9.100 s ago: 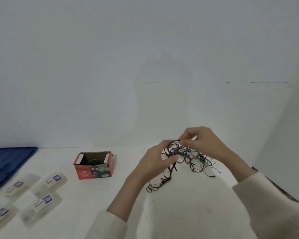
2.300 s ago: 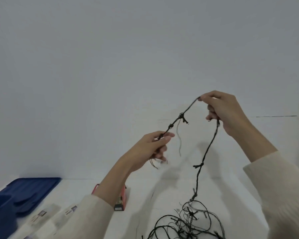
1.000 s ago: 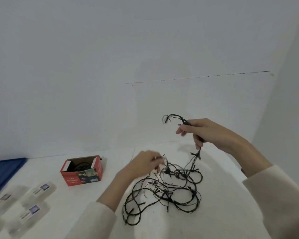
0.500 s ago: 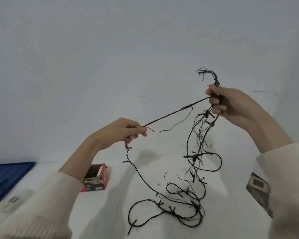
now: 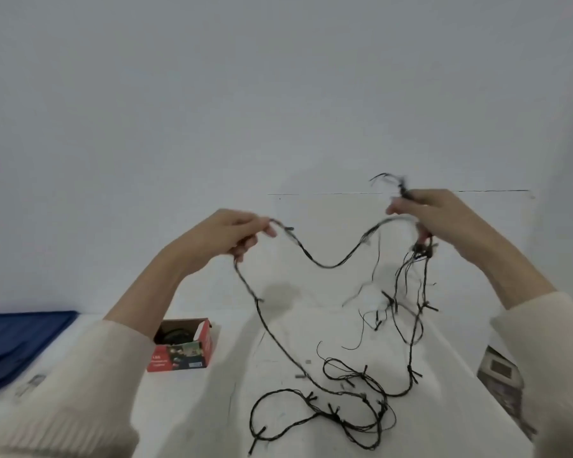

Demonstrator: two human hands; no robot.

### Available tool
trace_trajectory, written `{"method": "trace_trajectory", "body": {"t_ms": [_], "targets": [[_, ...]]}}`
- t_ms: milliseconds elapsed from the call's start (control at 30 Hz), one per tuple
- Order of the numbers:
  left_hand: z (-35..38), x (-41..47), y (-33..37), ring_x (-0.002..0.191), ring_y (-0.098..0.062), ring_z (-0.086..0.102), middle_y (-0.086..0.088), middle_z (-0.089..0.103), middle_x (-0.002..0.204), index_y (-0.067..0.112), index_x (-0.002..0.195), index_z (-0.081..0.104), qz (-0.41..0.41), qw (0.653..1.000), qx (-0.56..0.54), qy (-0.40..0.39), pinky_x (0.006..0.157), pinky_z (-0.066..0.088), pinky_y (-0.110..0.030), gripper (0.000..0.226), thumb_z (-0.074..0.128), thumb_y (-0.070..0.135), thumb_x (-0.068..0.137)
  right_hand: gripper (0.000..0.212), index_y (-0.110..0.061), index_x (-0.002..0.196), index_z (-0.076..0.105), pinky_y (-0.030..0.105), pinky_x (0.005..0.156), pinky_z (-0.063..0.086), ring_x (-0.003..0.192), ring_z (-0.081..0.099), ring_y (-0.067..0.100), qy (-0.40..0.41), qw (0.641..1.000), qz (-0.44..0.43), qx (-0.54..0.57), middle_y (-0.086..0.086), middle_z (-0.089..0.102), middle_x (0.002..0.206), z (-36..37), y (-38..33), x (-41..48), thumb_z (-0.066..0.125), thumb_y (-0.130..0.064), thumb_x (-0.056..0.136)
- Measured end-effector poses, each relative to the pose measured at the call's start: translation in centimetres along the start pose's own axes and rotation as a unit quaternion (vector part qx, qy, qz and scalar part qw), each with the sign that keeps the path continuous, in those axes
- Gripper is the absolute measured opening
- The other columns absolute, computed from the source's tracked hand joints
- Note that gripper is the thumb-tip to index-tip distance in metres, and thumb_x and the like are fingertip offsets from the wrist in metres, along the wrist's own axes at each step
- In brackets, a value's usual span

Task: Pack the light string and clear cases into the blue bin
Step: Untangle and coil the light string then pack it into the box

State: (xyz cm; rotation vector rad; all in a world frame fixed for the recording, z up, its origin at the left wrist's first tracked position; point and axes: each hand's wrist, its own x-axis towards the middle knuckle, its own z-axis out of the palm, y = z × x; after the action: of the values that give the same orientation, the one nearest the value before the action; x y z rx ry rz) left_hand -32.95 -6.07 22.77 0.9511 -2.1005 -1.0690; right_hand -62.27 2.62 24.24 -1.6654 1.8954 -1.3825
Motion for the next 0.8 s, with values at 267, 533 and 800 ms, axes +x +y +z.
{"method": "trace_trajectory", "body": {"t_ms": [267, 533, 800], "targets": [[3.2, 2.6, 8.1, 0.045, -0.006, 0.034, 0.006, 0.040, 0.055, 0.016, 0.067, 0.056, 0.095, 0.994, 0.057, -0.021, 0.045, 0.032, -0.015, 0.029, 0.054, 0.029, 0.093, 0.023, -0.011, 0.077, 0.065, 0.022, 0.044, 0.037, 0.044, 0.029, 0.012, -0.265, 0.941, -0.041, 0.208, 0.001, 0.051, 0.063, 3.3, -5.5, -1.0, 0.059, -0.032, 0.081], [1.4, -0.6, -2.4, 0.050, -0.009, 0.039, 0.004, 0.040, 0.057, 0.008, 0.082, 0.064, -0.048, 0.996, 0.019, -0.072, 0.059, 0.040, -0.020, 0.022, 0.059, 0.027, 0.090, 0.027, -0.015, 0.069, 0.050, 0.017, 0.037, 0.022, 0.036, 0.024, 0.005, 0.000, 0.876, 0.032, 0.481, -0.009, 0.031, 0.044, -1.9, -2.6, 2.5, 0.048, -0.022, 0.095], [-0.8, 0.1, -0.6, 0.053, -0.012, 0.052, 0.004, 0.047, 0.058, 0.012, 0.086, 0.063, 0.002, 0.979, -0.165, 0.118, 0.059, 0.054, -0.023, 0.021, 0.048, 0.022, 0.097, 0.027, -0.015, 0.068, 0.058, 0.018, 0.039, 0.026, 0.035, 0.027, 0.006, 0.108, 0.961, 0.047, 0.250, -0.002, 0.042, 0.058, -1.4, 0.0, 2.8, 0.052, -0.022, 0.093]]}}
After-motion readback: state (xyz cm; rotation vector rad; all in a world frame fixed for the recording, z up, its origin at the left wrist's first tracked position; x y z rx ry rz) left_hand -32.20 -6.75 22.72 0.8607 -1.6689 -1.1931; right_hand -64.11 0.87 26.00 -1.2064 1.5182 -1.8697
